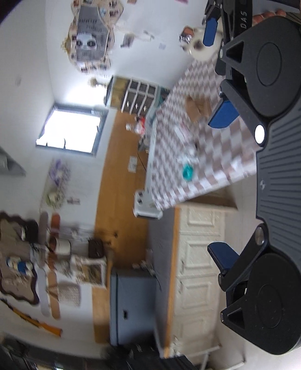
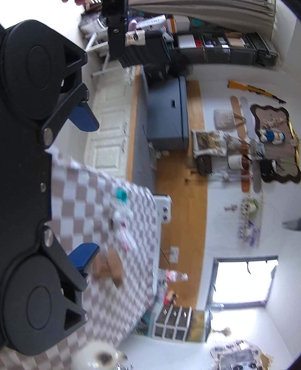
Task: Collect trash
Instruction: 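Move both grippers back over the table toward the brown cardboard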
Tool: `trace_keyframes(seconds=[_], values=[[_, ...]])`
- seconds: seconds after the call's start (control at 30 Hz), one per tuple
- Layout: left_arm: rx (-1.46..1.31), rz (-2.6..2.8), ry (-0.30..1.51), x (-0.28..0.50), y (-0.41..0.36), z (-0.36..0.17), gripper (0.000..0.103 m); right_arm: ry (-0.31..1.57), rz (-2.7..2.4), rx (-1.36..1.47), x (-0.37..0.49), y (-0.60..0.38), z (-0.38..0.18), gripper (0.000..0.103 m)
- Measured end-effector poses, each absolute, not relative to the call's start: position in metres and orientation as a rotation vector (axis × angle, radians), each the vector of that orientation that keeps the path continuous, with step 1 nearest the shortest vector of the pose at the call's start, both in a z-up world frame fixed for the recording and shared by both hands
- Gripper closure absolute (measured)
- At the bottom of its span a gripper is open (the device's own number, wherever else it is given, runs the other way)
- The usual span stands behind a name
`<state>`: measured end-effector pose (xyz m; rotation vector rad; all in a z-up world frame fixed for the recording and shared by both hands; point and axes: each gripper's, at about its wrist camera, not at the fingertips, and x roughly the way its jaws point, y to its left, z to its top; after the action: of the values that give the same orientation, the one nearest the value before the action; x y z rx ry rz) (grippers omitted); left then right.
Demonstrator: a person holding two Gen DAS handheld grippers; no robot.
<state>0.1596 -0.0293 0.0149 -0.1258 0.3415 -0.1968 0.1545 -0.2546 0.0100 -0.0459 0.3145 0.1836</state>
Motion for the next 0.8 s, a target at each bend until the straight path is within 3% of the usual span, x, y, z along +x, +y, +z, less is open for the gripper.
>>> trace_keyframes(seconds=[0.4, 0.8], values=[[-0.076, -0.362, 0.315, 0.209, -0.157, 0.036, 0.000, 0.298, 0.042, -0.035, 0.171, -0.367, 0.015, 0.000], [-0.133, -0.466, 0.392, 0.328, -0.261, -0.002, 0.000, 0.296, -0.077, 0.053, 0.226, -0.465, 0.016, 0.000]])
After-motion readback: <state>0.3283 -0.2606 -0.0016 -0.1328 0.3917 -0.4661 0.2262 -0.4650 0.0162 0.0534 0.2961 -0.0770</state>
